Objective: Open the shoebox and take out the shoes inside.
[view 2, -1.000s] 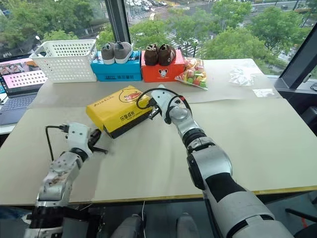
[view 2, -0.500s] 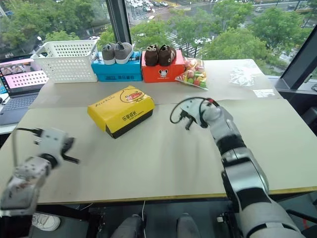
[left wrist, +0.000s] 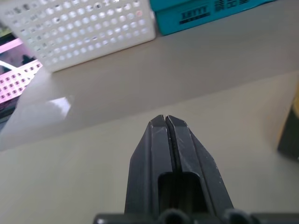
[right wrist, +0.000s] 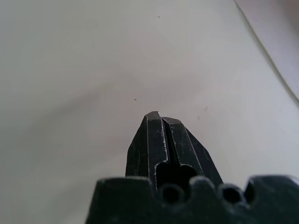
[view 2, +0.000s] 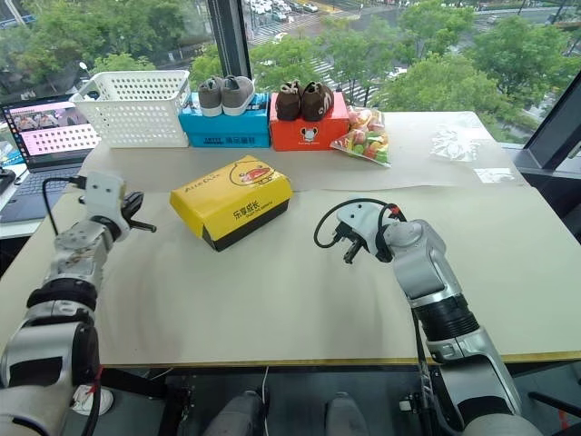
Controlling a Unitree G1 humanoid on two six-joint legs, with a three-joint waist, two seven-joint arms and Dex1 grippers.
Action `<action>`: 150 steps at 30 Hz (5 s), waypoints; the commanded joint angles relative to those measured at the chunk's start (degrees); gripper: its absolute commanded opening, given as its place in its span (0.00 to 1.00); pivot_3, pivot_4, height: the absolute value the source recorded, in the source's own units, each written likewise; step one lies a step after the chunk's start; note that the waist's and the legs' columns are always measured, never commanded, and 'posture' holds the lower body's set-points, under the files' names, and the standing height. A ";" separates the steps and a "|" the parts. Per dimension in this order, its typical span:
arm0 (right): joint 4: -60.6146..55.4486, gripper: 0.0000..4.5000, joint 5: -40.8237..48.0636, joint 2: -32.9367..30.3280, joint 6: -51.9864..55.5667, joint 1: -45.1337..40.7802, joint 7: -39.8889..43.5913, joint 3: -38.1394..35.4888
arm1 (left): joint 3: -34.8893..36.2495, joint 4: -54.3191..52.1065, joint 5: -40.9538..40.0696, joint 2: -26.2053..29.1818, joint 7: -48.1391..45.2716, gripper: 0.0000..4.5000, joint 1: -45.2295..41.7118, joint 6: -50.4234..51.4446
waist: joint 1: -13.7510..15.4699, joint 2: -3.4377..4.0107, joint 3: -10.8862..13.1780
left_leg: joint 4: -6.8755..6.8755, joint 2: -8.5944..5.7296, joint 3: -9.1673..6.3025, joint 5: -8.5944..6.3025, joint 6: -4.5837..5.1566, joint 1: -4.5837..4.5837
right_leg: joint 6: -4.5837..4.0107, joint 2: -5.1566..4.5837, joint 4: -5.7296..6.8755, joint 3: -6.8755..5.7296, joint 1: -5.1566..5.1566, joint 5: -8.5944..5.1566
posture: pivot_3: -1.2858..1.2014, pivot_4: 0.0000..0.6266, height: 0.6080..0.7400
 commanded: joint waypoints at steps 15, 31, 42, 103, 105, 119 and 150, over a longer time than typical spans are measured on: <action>-5.63 0.03 3.63 -3.94 2.38 -0.78 -3.88 -2.68 | -6.32 2.87 1.75 -4.70 -25.96 0.01 -2.09 -10.70 | 0.23 -0.03 0.02 | 0.00 -0.02 0.00 0.00 0.01 -0.02 | 0.04 -0.02 0.05 -0.03 0.00 -0.02 | 0.52 0.24 1.00; 23.65 0.03 4.39 3.56 -15.64 -7.71 -11.80 0.23 | -6.62 -13.79 1.73 0.03 -18.27 0.01 6.75 -3.95 | -0.72 -0.09 0.01 | 0.03 0.04 0.00 0.01 0.02 0.25 | -0.02 -0.01 0.12 -0.02 0.18 0.00 | 0.52 0.24 1.00; 66.83 0.03 9.63 19.41 -45.64 -25.04 -24.88 -7.36 | -7.42 0.23 1.40 -15.04 -11.27 0.01 -2.25 -7.43 | -1.46 -0.14 0.02 | -0.13 -0.05 0.00 0.01 0.02 0.36 | -0.41 -0.07 -0.01 -0.02 0.31 0.26 | 0.52 0.24 1.00; -6.43 0.00 33.33 -5.79 -2.48 5.47 18.08 -1.94 | 7.31 -81.66 -43.07 36.50 -49.60 0.24 20.18 61.65 | -0.17 -0.13 0.31 | -0.18 0.91 0.43 -0.37 -0.14 0.47 | -0.18 0.54 -0.66 -0.07 0.45 -0.14 | 0.52 0.24 1.00; -6.43 0.00 33.81 -5.63 -2.08 4.93 18.16 -1.91 | 7.75 -82.39 -43.80 37.24 -49.51 0.39 20.39 61.91 | -0.08 -0.12 0.32 | -0.19 0.91 0.48 -0.40 -0.17 0.46 | -0.20 0.54 -0.66 -0.01 0.40 -0.14 | 0.52 0.24 1.00; -7.75 0.00 51.53 7.69 9.69 -13.23 16.77 -7.51 | 9.60 -79.10 -47.82 48.95 -51.90 1.00 10.80 64.03 | -1.53 -0.19 0.48 | -0.19 1.10 0.63 -0.40 -0.17 0.22 | -0.39 0.69 -0.57 0.09 -0.01 -0.01 | 0.52 0.24 1.00; -4.51 0.00 47.57 8.02 17.12 -24.03 16.85 0.41 | 11.68 -81.25 -43.50 47.40 -46.79 1.00 21.68 59.72 | -1.16 -0.27 0.48 | -0.25 1.15 0.63 -0.37 -0.33 0.34 | -0.59 0.75 0.19 0.10 -0.36 -0.04 | 0.52 0.24 1.00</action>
